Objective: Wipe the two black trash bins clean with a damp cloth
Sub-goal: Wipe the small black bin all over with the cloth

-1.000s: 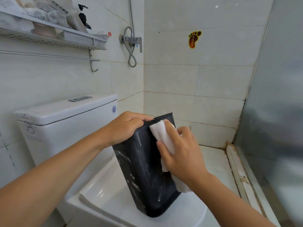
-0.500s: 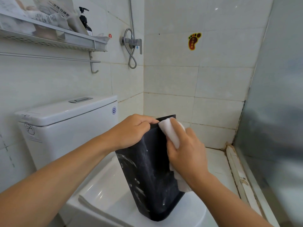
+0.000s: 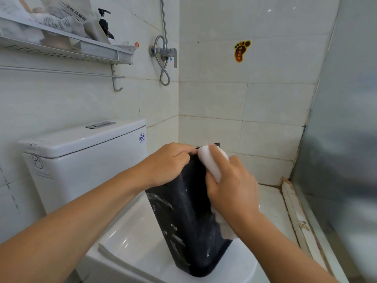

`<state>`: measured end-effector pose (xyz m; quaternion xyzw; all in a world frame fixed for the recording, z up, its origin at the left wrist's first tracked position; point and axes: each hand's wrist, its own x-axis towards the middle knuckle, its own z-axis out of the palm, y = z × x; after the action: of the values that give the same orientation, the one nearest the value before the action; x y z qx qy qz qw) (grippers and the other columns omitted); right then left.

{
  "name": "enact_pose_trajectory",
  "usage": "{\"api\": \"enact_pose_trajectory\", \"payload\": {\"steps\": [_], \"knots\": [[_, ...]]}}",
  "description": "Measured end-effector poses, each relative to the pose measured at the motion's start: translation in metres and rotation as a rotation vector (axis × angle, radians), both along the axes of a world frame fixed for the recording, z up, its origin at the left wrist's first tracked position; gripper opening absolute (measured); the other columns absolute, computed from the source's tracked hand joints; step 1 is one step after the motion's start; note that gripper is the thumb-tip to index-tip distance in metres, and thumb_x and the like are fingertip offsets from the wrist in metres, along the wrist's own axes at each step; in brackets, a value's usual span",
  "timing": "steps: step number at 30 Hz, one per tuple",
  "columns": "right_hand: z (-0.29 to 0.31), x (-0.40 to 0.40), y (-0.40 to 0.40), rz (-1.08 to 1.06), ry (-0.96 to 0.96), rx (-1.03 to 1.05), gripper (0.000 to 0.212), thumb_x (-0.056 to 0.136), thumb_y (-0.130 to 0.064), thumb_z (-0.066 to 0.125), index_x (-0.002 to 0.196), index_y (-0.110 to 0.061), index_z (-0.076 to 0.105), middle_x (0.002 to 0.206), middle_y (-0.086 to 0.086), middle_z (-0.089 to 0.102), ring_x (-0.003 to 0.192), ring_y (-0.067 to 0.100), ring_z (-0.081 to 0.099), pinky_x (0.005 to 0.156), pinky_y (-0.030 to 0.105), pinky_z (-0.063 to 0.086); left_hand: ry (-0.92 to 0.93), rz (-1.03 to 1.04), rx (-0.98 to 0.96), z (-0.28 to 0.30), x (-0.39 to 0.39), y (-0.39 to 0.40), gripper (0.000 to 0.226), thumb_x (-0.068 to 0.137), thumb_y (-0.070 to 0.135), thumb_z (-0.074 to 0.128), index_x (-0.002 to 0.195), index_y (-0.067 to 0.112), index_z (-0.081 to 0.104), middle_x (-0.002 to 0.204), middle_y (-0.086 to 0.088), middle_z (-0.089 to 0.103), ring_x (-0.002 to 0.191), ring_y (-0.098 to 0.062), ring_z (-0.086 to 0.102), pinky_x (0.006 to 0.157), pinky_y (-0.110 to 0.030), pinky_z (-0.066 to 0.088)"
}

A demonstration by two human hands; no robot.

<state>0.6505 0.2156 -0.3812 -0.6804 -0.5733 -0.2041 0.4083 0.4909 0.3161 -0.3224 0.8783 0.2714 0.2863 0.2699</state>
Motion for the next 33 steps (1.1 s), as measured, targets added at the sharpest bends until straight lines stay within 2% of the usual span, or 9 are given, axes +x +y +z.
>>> {"api": "enact_pose_trajectory", "payload": {"steps": [3, 7, 12, 14, 17, 20, 26, 31, 33], "knots": [[-0.001, -0.009, -0.004, 0.131, -0.186, 0.021, 0.055, 0.089, -0.033, 0.064, 0.142, -0.035, 0.05, 0.082, -0.003, 0.048, 0.054, 0.015, 0.043, 0.042, 0.03, 0.042, -0.066, -0.035, -0.071, 0.002, -0.008, 0.0, 0.044, 0.091, 0.013, 0.04, 0.103, 0.026, 0.08, 0.106, 0.012, 0.078, 0.108, -0.009, 0.068, 0.099, -0.031, 0.049], [-0.005, -0.006, -0.01, 0.216, -0.352, -0.005, 0.059, 0.083, -0.033, 0.065, 0.14, -0.037, 0.054, 0.081, -0.004, 0.044, 0.055, 0.016, 0.034, 0.041, 0.03, 0.034, -0.071, -0.05, -0.079, 0.0, -0.016, 0.007, 0.045, 0.09, 0.023, 0.038, 0.105, -0.004, 0.072, 0.109, -0.022, 0.071, 0.107, -0.037, 0.063, 0.102, -0.056, 0.046], [-0.01, -0.003, -0.02, 0.277, -0.532, -0.077, 0.058, 0.079, -0.032, 0.064, 0.137, -0.038, 0.058, 0.08, -0.006, 0.04, 0.057, 0.016, 0.028, 0.041, 0.029, 0.03, -0.034, 0.052, -0.092, -0.003, -0.015, 0.01, 0.046, 0.089, 0.031, 0.037, 0.107, 0.024, 0.078, 0.106, -0.003, 0.076, 0.106, -0.031, 0.066, 0.101, -0.06, 0.048], [-0.007, -0.006, -0.017, 0.231, -0.47, -0.061, 0.055, 0.082, -0.032, 0.065, 0.136, -0.037, 0.058, 0.08, -0.005, 0.04, 0.055, 0.016, 0.031, 0.039, 0.03, 0.033, -0.004, 0.076, -0.084, -0.004, -0.013, 0.007, 0.05, 0.088, 0.036, 0.037, 0.118, 0.03, 0.077, 0.116, 0.001, 0.076, 0.114, -0.024, 0.066, 0.106, -0.056, 0.047], [0.0, -0.013, -0.01, 0.18, -0.298, -0.014, 0.052, 0.087, -0.03, 0.066, 0.138, -0.034, 0.056, 0.078, -0.002, 0.043, 0.051, 0.017, 0.037, 0.038, 0.033, 0.04, 0.014, 0.118, -0.054, 0.0, -0.008, 0.002, 0.056, 0.086, 0.036, 0.036, 0.122, 0.019, 0.075, 0.125, 0.002, 0.073, 0.123, -0.015, 0.061, 0.114, -0.048, 0.043], [-0.004, -0.016, -0.011, 0.198, -0.361, -0.034, 0.053, 0.087, -0.03, 0.064, 0.138, -0.034, 0.056, 0.08, -0.003, 0.04, 0.053, 0.016, 0.034, 0.04, 0.029, 0.035, 0.024, 0.104, -0.041, 0.004, -0.01, -0.001, 0.047, 0.086, 0.031, 0.037, 0.107, 0.018, 0.077, 0.108, -0.001, 0.076, 0.11, -0.022, 0.066, 0.103, -0.053, 0.048], [-0.036, -0.001, -0.026, 0.325, -0.513, -0.248, 0.06, 0.076, -0.038, 0.068, 0.134, -0.042, 0.054, 0.083, -0.01, 0.043, 0.058, 0.013, 0.029, 0.046, 0.02, 0.019, -0.036, 0.189, -0.149, 0.0, -0.032, 0.014, 0.049, 0.083, 0.027, 0.039, 0.11, 0.026, 0.079, 0.115, 0.012, 0.077, 0.114, -0.008, 0.067, 0.109, -0.044, 0.049], [-0.037, -0.002, -0.023, 0.307, -0.451, -0.259, 0.051, 0.083, -0.042, 0.057, 0.134, -0.043, 0.055, 0.082, -0.011, 0.039, 0.055, 0.013, 0.032, 0.047, 0.018, 0.02, -0.015, 0.228, -0.156, -0.003, -0.035, 0.014, 0.046, 0.081, 0.028, 0.037, 0.105, 0.038, 0.074, 0.115, 0.016, 0.075, 0.113, -0.003, 0.066, 0.108, -0.039, 0.05], [-0.029, -0.009, -0.016, 0.295, -0.376, -0.219, 0.05, 0.087, -0.042, 0.053, 0.137, -0.041, 0.052, 0.083, -0.009, 0.043, 0.054, 0.015, 0.04, 0.043, 0.023, 0.032, 0.003, 0.229, -0.136, -0.003, -0.032, 0.012, 0.047, 0.082, 0.03, 0.036, 0.111, 0.036, 0.072, 0.119, 0.014, 0.073, 0.115, -0.004, 0.064, 0.108, -0.038, 0.049]]}}
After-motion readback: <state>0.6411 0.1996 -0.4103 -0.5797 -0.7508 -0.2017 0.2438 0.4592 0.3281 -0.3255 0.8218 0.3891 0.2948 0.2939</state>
